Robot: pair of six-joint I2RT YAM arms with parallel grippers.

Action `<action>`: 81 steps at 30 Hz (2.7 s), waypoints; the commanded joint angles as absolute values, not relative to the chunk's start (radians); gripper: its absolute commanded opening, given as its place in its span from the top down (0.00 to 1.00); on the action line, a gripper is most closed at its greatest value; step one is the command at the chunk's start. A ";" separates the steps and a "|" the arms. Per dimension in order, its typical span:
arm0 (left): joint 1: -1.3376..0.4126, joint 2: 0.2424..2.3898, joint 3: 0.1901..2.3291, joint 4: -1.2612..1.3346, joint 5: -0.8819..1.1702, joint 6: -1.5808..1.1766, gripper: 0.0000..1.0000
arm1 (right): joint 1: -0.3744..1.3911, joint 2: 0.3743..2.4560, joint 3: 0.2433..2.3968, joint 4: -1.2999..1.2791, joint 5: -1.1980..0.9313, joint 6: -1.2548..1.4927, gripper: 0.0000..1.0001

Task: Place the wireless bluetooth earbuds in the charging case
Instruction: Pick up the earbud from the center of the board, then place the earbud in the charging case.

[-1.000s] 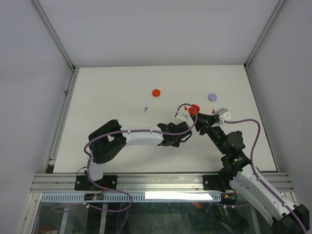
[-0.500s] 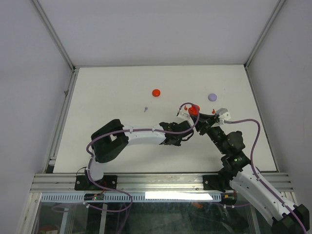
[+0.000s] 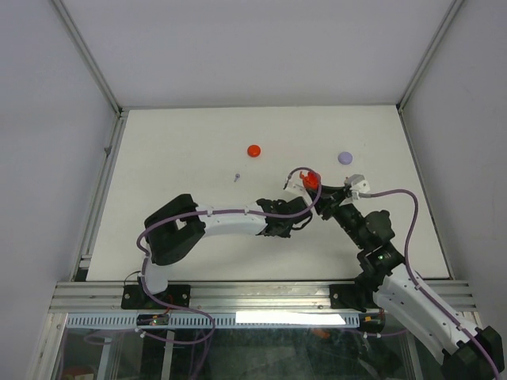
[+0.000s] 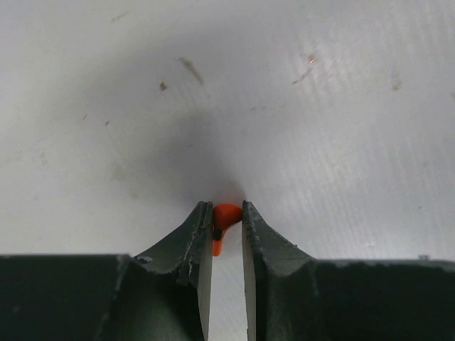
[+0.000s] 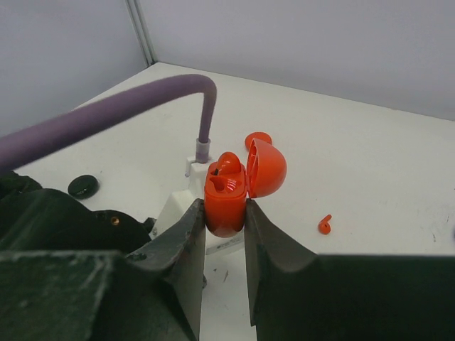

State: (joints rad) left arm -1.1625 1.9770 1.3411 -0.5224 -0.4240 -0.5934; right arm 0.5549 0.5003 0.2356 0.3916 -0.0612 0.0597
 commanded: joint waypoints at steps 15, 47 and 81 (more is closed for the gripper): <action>-1.117 1.477 1.168 -0.528 -0.724 -0.711 0.85 | 0.556 0.710 0.178 0.862 -0.241 0.100 1.00; -1.191 1.164 0.960 0.251 -0.560 -0.348 0.85 | 0.706 1.026 0.280 1.288 -0.314 0.011 1.00; -1.233 1.194 0.871 0.418 -0.591 -0.153 0.84 | 0.710 0.970 0.288 1.256 -0.329 0.028 1.00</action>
